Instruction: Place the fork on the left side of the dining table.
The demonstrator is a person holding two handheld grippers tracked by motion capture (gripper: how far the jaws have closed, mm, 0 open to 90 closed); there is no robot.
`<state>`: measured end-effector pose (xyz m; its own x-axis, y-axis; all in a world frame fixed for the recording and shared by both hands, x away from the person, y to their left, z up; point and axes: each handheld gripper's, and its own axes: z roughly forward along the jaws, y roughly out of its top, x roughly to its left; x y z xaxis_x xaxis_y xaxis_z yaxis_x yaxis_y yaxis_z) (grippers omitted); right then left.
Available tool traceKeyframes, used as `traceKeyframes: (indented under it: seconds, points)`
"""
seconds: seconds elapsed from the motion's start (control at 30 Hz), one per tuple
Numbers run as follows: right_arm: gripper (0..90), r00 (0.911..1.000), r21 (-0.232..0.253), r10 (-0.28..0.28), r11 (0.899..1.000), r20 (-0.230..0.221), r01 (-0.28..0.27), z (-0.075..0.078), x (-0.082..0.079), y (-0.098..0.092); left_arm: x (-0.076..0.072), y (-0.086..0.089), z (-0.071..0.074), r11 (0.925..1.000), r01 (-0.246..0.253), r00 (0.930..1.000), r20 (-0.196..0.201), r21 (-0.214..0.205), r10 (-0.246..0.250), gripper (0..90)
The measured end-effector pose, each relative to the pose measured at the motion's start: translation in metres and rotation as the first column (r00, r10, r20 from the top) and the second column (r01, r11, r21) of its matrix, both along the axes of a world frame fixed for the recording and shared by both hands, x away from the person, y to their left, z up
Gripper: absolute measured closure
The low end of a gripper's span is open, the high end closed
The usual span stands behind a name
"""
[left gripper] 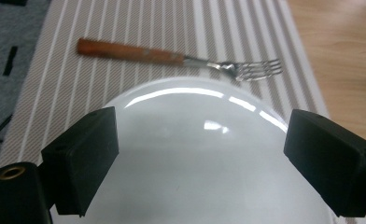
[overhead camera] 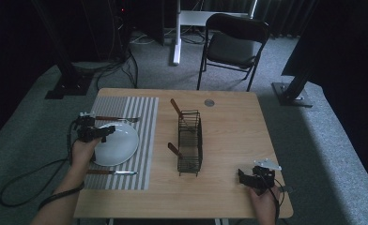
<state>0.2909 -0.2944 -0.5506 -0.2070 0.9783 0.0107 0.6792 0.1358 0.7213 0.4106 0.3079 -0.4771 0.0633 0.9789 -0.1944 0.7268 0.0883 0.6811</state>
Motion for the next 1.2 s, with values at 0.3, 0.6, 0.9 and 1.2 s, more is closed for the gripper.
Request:
traceKeyframes:
  seconds: [0.3,0.6,0.9,1.2]
  points:
    - [12.3,1.0,0.0,0.0,1.0,0.0,0.0,0.0,0.0,0.0,-0.012,-0.001,-0.011,0.9998,0.018,0.9995,-0.026,0.009,-0.017,0.0]
    - [12.2,1.0,0.0,0.0,1.0,0.0,0.0,0.0,0.0,0.0,-0.034,-0.013,-0.01,0.9973,0.068,0.9976,0.006,0.028,-0.069,0.0]
    - [12.3,1.0,0.0,0.001,1.0,0.0,-0.001,0.0,0.0,0.0,-0.058,-0.014,-0.015,0.9954,0.092,0.9957,0.008,0.028,-0.092,0.0]
    - [12.2,1.0,0.0,0.0,1.0,0.0,0.0,0.0,0.0,0.0,-0.081,-0.012,-0.028,0.993,0.117,0.9931,-0.009,0.021,-0.117,0.0]
